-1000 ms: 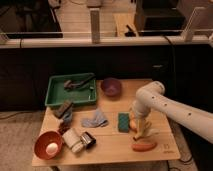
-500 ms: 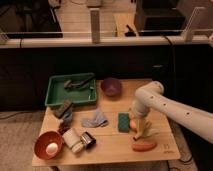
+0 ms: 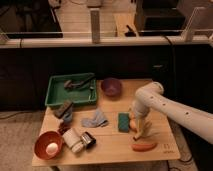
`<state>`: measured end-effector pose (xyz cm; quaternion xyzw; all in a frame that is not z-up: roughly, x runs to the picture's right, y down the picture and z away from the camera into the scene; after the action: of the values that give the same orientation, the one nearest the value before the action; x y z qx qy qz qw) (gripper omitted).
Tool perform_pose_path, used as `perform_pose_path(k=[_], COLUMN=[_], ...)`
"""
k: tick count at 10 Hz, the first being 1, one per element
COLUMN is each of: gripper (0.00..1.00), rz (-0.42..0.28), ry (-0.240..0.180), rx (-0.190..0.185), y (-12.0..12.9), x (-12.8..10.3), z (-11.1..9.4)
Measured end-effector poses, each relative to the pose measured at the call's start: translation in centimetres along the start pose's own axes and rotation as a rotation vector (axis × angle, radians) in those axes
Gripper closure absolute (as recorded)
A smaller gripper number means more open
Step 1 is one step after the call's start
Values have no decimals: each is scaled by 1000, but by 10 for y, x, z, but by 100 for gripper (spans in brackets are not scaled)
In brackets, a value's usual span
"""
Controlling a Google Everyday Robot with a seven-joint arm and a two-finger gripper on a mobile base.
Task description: Place apple in table surface
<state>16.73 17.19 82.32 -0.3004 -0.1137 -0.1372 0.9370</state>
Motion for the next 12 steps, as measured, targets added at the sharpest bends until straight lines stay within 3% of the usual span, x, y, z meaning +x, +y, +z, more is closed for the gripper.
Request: perform_pose_path(k=[4,8,12], gripper=[24,53,54], rz=[59,82,89], ry=[-13,-20,-7], rx=[14,4,-3], y=[0,-1,-1], x=[4,7,6], z=[5,8,10])
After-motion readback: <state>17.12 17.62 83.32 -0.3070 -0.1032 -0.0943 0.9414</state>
